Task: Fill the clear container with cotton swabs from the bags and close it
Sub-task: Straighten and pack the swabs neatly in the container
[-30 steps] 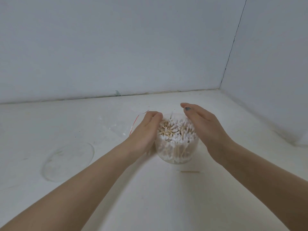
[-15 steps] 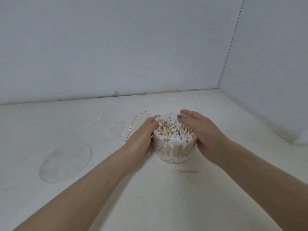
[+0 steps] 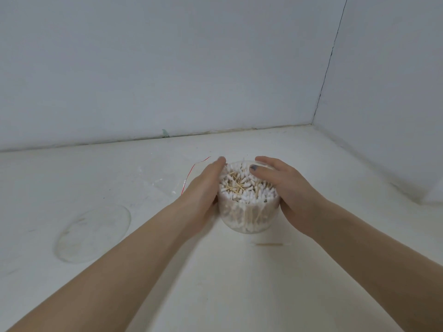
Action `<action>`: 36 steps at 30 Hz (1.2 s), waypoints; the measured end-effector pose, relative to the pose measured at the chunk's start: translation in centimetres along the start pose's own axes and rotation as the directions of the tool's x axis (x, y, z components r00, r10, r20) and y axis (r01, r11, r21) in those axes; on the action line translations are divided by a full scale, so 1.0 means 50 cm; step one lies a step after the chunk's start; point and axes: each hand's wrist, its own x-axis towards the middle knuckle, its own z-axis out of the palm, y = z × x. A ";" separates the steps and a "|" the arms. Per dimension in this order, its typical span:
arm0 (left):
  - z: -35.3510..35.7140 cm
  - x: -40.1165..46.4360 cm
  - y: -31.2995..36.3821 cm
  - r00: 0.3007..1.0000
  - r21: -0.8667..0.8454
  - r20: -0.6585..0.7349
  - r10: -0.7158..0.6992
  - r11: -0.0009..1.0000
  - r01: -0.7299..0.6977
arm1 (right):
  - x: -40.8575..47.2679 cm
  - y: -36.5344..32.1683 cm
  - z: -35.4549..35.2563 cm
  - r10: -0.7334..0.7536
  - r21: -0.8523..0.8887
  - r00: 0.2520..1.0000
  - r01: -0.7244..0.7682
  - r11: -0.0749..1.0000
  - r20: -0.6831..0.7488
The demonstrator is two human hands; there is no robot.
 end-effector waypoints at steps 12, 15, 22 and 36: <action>0.026 0.000 0.028 0.997 0.180 -0.058 0.044 0.983 -0.033 | 0.002 0.001 -0.001 0.011 0.006 1.000 -0.011 1.000 0.002; 0.024 0.007 0.020 0.995 0.157 -0.081 0.060 0.987 -0.047 | 0.003 0.001 -0.002 0.011 -0.005 1.000 -0.011 1.000 0.002; 0.016 0.007 0.010 0.994 0.171 -0.075 0.082 0.983 -0.068 | 0.004 -0.002 -0.004 0.025 -0.014 1.000 -0.025 1.000 0.012; 0.006 -0.006 0.059 0.743 0.783 0.393 0.542 0.226 -0.579 | -0.025 -0.026 -0.035 -0.187 -0.259 0.974 0.148 0.954 -0.131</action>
